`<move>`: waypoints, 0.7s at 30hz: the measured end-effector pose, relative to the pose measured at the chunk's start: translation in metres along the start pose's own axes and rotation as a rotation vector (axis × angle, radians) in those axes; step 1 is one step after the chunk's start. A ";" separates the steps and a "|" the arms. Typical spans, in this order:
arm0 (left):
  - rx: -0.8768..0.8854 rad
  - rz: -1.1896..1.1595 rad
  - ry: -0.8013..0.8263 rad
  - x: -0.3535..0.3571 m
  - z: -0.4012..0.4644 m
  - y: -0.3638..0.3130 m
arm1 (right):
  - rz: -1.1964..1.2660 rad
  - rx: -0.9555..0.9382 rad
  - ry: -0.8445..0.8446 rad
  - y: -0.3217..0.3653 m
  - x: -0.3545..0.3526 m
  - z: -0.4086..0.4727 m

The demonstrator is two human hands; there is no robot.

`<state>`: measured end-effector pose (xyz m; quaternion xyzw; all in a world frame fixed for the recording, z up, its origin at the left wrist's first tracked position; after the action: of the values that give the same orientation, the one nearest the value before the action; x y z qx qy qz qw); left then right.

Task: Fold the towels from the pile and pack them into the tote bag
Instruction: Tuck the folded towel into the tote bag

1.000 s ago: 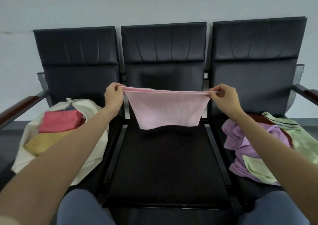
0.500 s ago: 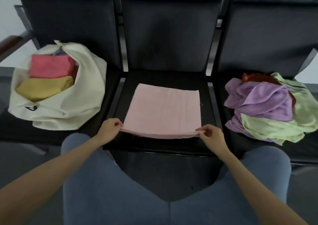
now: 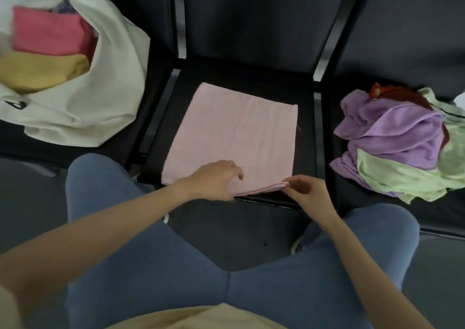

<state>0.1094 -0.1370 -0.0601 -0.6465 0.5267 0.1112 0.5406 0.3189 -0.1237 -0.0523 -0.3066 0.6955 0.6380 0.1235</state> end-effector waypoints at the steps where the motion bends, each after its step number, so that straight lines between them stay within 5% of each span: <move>1: 0.059 -0.045 0.007 0.012 0.009 -0.013 | 0.008 0.000 0.007 -0.001 0.000 0.000; 8: 0.218 -0.276 -0.205 0.029 0.040 -0.058 | 0.084 0.018 0.041 -0.001 -0.002 -0.003; 12: 0.276 -0.236 -0.254 0.029 0.037 -0.066 | 0.224 0.305 -0.170 -0.026 -0.015 0.001; 15: 0.307 -0.206 -0.326 0.018 0.031 -0.072 | 0.322 0.535 -0.113 -0.045 -0.004 0.020; 21: 0.346 -0.281 -0.346 -0.004 0.019 -0.078 | 0.328 0.634 -0.138 -0.045 -0.005 0.111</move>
<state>0.1782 -0.1300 -0.0198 -0.5826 0.3429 0.0526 0.7350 0.3245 -0.0159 -0.1035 -0.0934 0.8888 0.4211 0.1551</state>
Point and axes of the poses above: each hand's wrist, its own z-axis towards the middle knuckle, its own x-axis out of the palm, y = z × x, the point moved 8 cm from there along z, towards the middle knuckle, and after that the axes turned 12 degrees about -z, right-handed, at the moved point
